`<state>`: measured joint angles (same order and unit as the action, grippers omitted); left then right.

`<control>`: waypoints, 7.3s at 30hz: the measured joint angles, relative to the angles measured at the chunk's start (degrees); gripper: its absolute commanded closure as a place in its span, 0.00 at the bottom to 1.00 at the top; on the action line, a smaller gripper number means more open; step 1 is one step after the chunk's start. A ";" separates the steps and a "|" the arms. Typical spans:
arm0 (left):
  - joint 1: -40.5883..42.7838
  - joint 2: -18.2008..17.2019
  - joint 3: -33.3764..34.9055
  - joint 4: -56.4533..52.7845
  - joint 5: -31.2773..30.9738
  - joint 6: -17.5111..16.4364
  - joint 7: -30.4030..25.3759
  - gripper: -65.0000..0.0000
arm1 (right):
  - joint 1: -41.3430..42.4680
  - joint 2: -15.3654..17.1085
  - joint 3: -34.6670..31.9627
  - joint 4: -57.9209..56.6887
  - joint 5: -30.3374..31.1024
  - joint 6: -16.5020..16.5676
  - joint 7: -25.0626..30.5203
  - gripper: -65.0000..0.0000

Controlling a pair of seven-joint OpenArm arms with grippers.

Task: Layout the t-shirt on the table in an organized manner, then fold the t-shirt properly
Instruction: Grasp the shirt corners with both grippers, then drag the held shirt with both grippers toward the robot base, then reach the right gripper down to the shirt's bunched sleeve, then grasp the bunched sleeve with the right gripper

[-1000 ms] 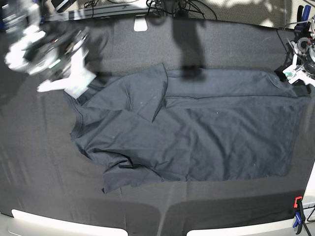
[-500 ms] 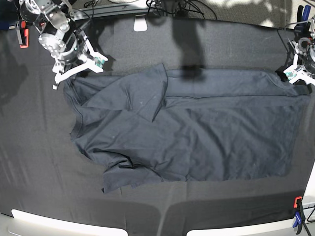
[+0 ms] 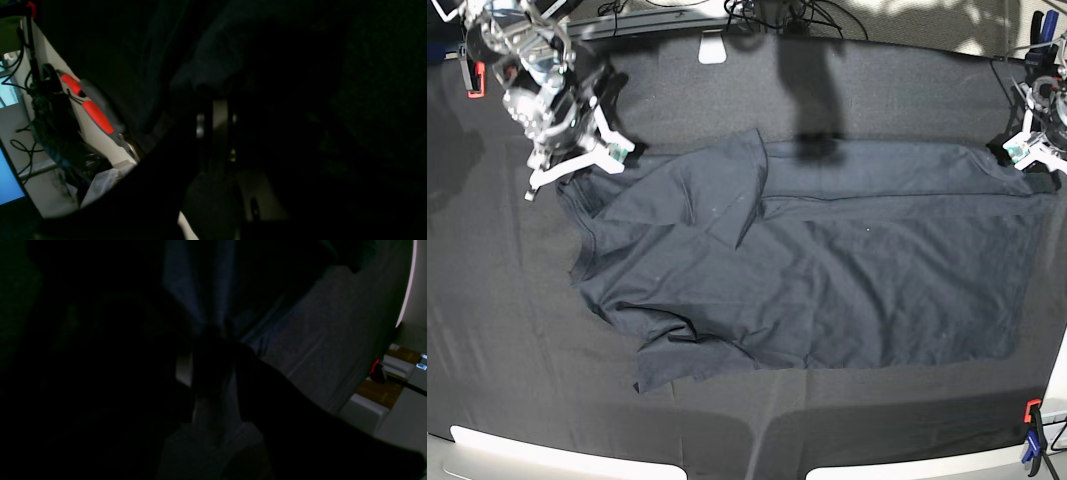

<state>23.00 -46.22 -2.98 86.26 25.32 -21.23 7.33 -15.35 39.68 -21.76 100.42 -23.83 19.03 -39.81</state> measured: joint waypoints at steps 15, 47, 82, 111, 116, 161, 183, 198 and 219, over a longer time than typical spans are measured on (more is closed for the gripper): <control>5.40 -0.98 -0.02 0.50 0.26 0.22 -0.07 1.00 | -6.71 2.75 -0.22 4.68 -9.64 -5.64 -1.25 1.00; 29.99 -9.01 -9.07 9.66 -6.69 0.02 6.08 0.59 | -35.78 11.74 0.11 19.71 -5.40 -10.95 -17.90 0.86; -10.91 7.98 -28.63 -0.72 -58.64 -5.95 20.37 0.60 | 3.98 -16.74 13.99 18.67 30.42 -9.51 -4.13 0.46; -53.05 14.91 -0.87 -59.71 -48.85 -8.17 7.85 0.60 | 15.54 -22.84 13.99 2.38 29.88 -7.63 -7.19 0.46; -53.00 14.93 -0.85 -59.71 -48.06 -3.61 6.14 0.60 | 15.52 -22.86 13.99 2.36 29.88 -7.63 -7.80 0.46; -52.87 14.95 -0.87 -59.80 -46.01 -2.56 6.36 1.00 | 53.62 -25.88 14.43 -48.98 31.93 -2.05 -13.38 0.46; -52.87 14.95 -0.87 -59.80 -45.99 -2.56 6.27 1.00 | 52.96 -26.03 14.40 -61.00 40.37 0.24 -3.19 0.75; -52.41 15.06 -0.85 -59.12 -46.14 -2.84 1.64 1.00 | 52.72 -26.21 14.43 -53.22 28.17 11.54 5.86 1.00; -42.56 15.06 -5.99 -45.51 -46.10 -2.99 2.86 1.00 | 46.27 -25.81 26.34 -47.36 36.00 6.08 -4.39 0.44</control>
<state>-19.55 -31.16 -8.97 40.75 -20.78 -24.23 10.20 30.92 13.87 4.58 53.06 12.16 25.10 -44.21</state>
